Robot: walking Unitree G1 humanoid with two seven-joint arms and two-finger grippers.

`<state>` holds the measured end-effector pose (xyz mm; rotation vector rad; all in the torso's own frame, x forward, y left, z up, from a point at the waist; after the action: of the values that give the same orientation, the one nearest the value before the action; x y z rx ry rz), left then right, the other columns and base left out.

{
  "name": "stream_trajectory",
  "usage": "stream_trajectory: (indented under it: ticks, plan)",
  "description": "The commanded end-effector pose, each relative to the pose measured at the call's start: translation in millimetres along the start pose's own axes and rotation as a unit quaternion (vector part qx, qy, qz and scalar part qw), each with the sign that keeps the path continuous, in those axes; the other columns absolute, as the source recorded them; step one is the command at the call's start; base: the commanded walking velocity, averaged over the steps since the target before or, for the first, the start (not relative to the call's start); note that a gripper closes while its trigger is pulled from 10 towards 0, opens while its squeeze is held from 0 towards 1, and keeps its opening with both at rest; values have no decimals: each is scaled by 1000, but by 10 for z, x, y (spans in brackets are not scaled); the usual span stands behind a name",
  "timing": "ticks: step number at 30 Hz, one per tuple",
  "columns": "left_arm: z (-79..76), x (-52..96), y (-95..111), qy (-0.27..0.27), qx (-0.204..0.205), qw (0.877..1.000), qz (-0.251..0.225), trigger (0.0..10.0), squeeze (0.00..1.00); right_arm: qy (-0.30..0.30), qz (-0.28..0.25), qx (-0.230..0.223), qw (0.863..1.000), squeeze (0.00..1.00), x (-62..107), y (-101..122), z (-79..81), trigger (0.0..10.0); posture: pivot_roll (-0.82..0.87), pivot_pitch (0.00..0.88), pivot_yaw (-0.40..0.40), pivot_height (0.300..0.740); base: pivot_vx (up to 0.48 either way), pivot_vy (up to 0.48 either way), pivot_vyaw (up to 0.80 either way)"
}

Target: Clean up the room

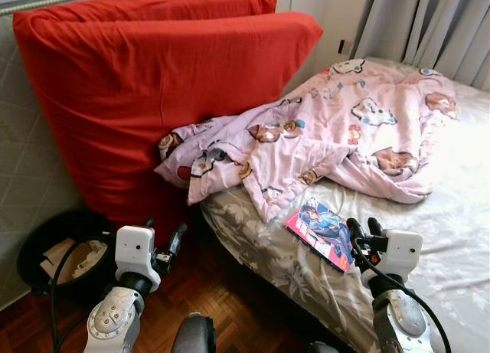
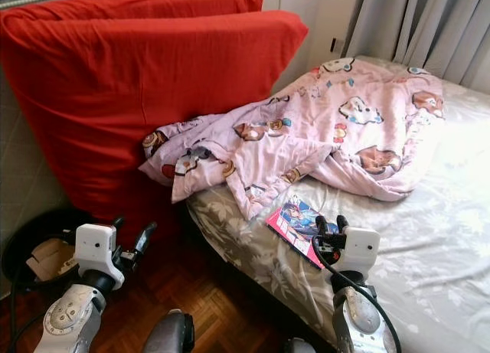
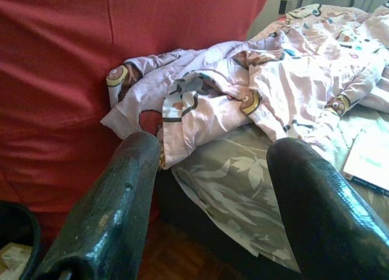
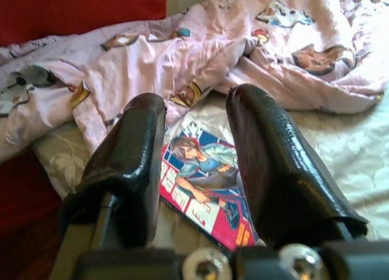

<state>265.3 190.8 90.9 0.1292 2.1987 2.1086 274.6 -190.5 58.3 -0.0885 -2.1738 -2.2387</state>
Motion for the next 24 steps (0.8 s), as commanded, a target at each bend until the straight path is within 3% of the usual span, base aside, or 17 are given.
stream_trajectory:
  ticks: [1, 7, 24]
  plan:
    - [16, -26, 79, -2, -2, 1000, -8, 10000, 0, 5, 1, -1, 1000, 0, 8, -10, 20, 10000, 64, 82, 4, 606, 0, 0, 0]
    - [16, -34, 48, -4, 3, 1000, -1, 10000, 0, -30, 24, -36, 999, 0, 4, -88, -25, 10000, 65, 90, 7, 606, 0, 0, 0]
    - [12, 3, 5, 2, 6, 1000, 7, 10000, 0, 15, 48, 1, 999, 0, 26, -178, 117, 10000, 72, 86, 11, 596, 0, 0, 0]
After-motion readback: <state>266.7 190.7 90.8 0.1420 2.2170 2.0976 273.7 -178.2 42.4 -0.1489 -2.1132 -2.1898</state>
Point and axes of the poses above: a point about 5 cm out from each wrist's last joint towards the gripper, its own x axis pointing back from the gripper into the wrist, its own y axis along the axis of the wrist's last joint, z = x × y, the point moved 2 cm from there along -x, pointing out of the wrist towards the gripper, and after that the axes turned 6 degrees about x, right-handed, at the moved point
